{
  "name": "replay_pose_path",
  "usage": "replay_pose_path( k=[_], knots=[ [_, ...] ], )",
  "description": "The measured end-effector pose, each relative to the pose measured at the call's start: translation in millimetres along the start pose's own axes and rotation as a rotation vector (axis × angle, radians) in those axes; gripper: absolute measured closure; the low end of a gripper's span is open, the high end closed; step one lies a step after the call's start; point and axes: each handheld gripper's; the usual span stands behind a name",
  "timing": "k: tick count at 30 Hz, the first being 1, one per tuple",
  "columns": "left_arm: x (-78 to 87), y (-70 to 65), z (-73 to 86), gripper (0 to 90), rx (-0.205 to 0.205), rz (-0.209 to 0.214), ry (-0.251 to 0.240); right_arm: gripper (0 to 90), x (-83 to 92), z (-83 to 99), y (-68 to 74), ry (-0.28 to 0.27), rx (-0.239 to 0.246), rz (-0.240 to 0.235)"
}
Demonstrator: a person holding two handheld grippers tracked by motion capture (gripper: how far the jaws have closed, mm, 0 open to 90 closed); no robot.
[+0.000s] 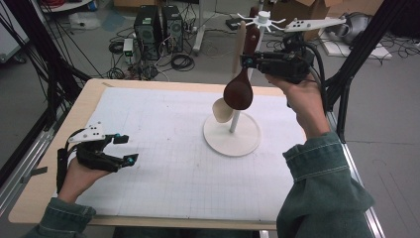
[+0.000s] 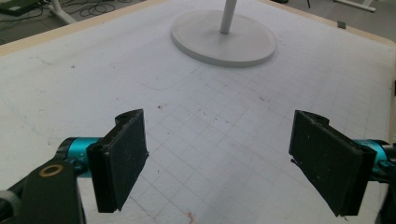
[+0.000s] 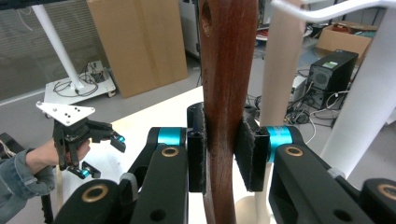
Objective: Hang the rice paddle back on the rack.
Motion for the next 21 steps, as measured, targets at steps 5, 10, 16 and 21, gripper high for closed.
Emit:
replay_pose_path(
  k=[5, 10, 16, 21],
  knots=[
    [0.3, -0.6, -0.5, 19.5, -0.004, 0.003, -0.002, 76.2, -1.3, -2.0, -2.9, 0.007, -0.006, 0.011],
    [0.7, -0.5, -0.8, 19.5, -0.003, 0.003, -0.004, 76.0, -0.6, -1.5, -6.4, 0.009, -0.014, 0.023],
    [-0.3, -0.8, -0.6, 19.5, -0.005, 0.009, -0.003, 76.0, 1.2, -0.7, -12.3, 0.004, -0.025, 0.031],
    [0.0, -0.4, -0.3, 19.5, -0.003, 0.008, -0.002, 75.9, 1.4, -0.1, -15.7, 0.001, -0.033, 0.039]
  ],
)
Point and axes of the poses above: each handheld gripper's, and its own axes: x roughly backward along the jaws, z roughly out of its underside, y roughly to its left, and after that the axes turned 12 degrees about -z, right-handed
